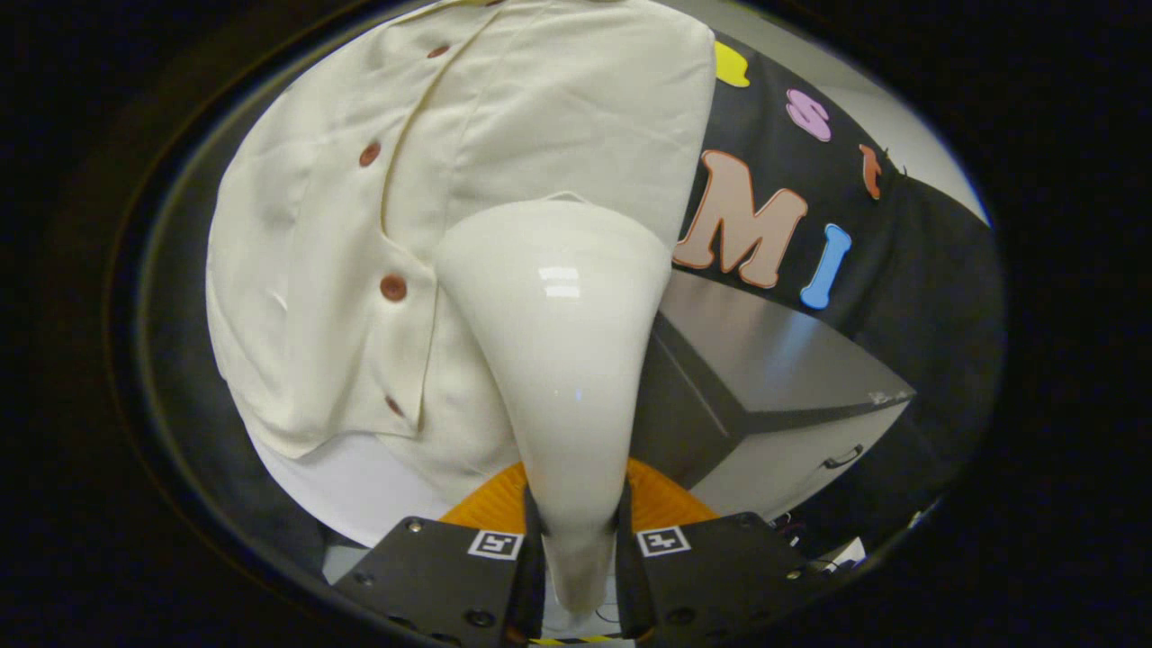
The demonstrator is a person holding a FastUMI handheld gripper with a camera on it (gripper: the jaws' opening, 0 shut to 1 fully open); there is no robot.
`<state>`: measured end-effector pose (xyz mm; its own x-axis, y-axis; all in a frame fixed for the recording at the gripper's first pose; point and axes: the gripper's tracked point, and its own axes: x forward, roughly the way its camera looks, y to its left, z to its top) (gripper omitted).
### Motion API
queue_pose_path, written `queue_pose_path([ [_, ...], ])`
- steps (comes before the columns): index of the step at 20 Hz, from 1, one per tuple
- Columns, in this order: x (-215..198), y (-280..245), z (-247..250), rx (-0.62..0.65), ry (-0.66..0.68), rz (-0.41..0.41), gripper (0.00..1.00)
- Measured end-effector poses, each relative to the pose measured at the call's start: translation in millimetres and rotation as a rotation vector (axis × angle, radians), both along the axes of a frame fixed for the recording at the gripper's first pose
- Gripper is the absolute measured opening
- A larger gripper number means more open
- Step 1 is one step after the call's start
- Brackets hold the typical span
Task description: Iron the clothes twice with a garment steamer, once on the left side and once on the right side.
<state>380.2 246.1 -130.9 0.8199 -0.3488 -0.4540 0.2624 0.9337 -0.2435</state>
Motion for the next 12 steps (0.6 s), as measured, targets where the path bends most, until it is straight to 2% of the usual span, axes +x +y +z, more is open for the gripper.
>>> queue_pose_path([
  [7, 3.2, -6.0, -53.5, 0.004, 0.047, -0.02, 0.32],
  [12, 10.2, -8.6, -64.6, -0.007, 0.074, -0.01, 0.32],
])
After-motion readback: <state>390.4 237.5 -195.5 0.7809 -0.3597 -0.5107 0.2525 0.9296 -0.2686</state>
